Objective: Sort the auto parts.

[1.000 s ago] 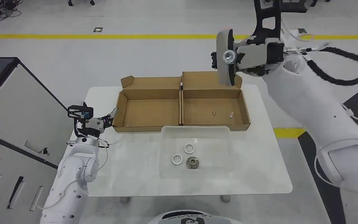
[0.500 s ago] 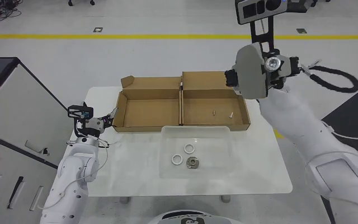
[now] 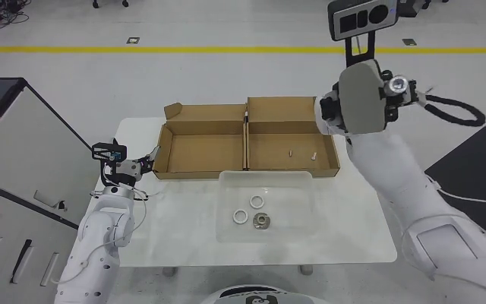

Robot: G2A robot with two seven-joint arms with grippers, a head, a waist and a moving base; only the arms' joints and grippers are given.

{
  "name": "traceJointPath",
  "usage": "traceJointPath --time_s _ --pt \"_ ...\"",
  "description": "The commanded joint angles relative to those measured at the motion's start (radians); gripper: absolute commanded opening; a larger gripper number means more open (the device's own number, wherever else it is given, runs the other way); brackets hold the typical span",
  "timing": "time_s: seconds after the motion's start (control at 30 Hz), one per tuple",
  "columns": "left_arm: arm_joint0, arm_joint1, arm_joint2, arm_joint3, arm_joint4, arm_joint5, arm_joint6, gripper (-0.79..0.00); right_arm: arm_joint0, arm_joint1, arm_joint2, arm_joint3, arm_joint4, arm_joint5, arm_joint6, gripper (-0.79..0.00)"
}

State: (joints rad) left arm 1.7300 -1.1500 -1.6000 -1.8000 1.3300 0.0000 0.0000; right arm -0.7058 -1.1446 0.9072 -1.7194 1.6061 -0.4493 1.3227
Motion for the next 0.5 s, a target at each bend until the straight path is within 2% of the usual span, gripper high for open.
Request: traceJointPath --time_s 0.0,0.27,0.47 --pt "0.0 0.0 0.0 0.0 0.0 0.0 0.0 0.0 -0.008 -0.001 0.008 0.011 -0.057 0.015 -0.022 -0.785" --pt "0.0 0.0 0.0 0.0 0.0 0.0 0.0 0.0 -0.035 0.008 0.065 0.007 -0.338 0.096 -0.102 -0.785" --pt "0.0 0.0 0.0 0.0 0.0 0.0 0.0 0.0 -0.075 0.004 0.096 -0.022 -0.338 0.11 -0.108 -0.785"
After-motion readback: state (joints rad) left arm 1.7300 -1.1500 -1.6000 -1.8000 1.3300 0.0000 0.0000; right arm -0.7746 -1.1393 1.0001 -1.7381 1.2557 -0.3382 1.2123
